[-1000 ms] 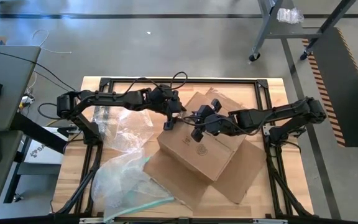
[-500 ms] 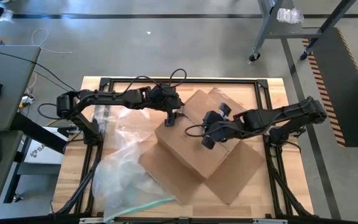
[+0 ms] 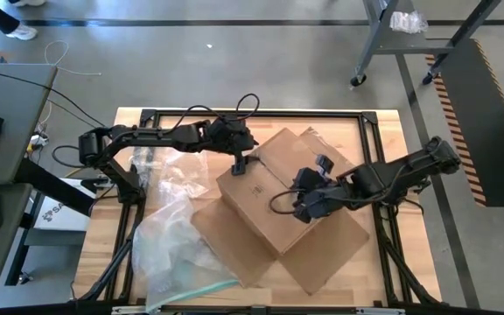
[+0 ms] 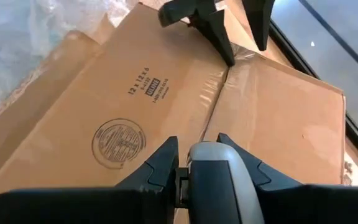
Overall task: Unpack boxes
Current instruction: Break down cardboard box until it is fully flat
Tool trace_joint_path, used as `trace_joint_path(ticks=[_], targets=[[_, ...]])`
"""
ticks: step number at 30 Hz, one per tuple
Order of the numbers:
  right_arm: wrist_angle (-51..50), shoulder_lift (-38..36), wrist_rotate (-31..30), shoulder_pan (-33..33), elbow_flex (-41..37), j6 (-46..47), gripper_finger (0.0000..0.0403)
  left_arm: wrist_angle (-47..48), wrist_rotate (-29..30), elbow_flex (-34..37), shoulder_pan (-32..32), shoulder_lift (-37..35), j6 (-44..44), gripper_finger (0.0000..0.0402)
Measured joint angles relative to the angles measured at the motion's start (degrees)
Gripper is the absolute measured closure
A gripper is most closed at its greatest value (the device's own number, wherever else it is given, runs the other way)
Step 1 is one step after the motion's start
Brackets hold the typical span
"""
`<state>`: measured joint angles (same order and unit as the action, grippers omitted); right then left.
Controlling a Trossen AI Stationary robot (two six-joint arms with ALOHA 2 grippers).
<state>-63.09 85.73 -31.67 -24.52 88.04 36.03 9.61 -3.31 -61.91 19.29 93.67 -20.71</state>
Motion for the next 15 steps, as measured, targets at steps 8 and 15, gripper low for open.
trace_joint_path(ticks=[8,15], targets=[[-0.98,-1.35,2.91,-4.19,1.26,0.24,0.0334,-1.37,8.24,0.50,0.36,-0.04,0.51,0.0188],[-5.61,0.18,-5.85,-4.53,1.15,0.48,0.0334,-1.44,17.25,0.63,1.18,-1.05,0.66,0.0188]])
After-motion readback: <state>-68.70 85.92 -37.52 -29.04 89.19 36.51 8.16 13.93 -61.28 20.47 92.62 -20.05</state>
